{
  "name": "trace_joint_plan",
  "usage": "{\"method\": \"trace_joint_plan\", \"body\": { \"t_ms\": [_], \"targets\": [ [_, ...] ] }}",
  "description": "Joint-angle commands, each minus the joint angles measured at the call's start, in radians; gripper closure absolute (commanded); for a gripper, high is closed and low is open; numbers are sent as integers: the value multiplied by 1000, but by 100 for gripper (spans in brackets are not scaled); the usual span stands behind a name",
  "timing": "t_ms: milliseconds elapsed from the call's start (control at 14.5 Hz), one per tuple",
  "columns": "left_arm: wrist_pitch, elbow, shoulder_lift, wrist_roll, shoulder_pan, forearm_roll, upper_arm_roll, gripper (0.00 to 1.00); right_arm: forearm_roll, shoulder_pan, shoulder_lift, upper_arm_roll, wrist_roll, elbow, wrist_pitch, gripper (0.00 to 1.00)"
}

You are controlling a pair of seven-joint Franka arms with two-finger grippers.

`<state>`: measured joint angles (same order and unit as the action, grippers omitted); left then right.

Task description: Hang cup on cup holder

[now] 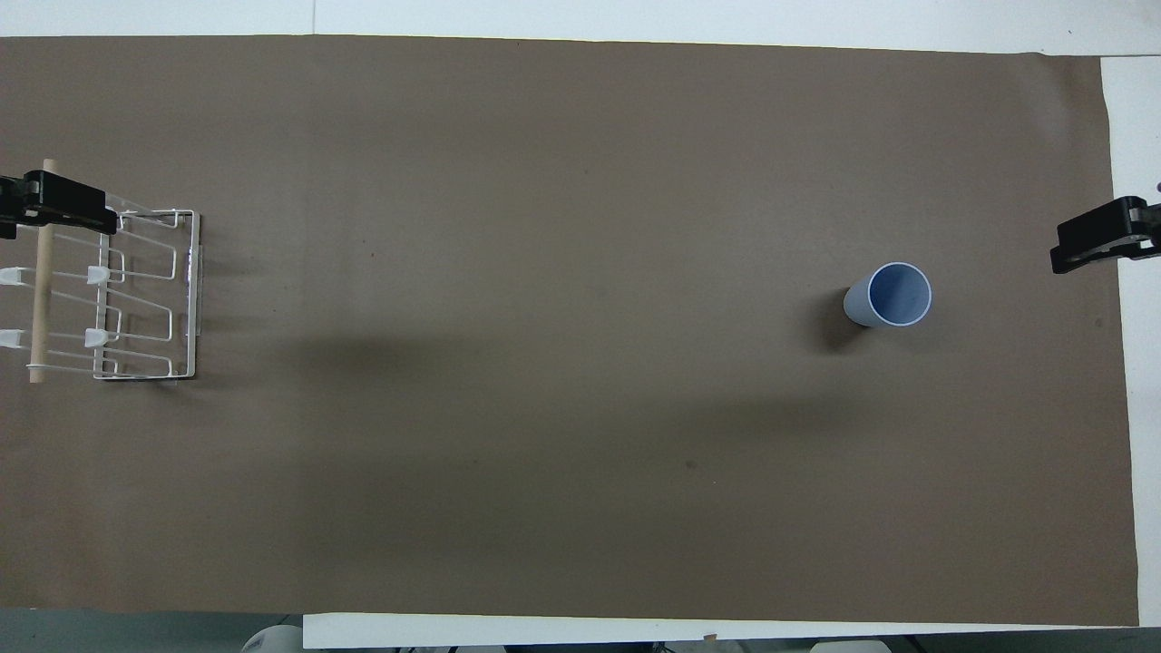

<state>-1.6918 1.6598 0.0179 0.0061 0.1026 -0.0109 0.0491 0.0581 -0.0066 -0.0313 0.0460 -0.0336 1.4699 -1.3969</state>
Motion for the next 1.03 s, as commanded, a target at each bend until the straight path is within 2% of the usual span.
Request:
{"method": "trace_joint_plan", "body": {
  "t_ms": [0,206,344,550,757,963],
  "targets": [
    [17,0,-10,5,-1,11,-3,0,-15,-13,11,-6,-17,20,-13,0],
    [17,0,-10,5,-1,11,-3,0,-15,-16,11,-8,-19,23,-20,0],
    [17,0,-10,5,-1,11,-3,0,-15,-13,25,-8,-26,70,-71,0],
    [17,0,-10,5,-1,11,-3,0,-17,-15,30,-8,-109,186,-239,0],
    [17,0,-10,5,-1,11,-3,0,-101,-27,-27,-8,-112,294,-400,0],
    [17,0,-10,5,-1,11,-3,0,-119,-38,-74,-8,-189,412,-549,1]
  ]
}}
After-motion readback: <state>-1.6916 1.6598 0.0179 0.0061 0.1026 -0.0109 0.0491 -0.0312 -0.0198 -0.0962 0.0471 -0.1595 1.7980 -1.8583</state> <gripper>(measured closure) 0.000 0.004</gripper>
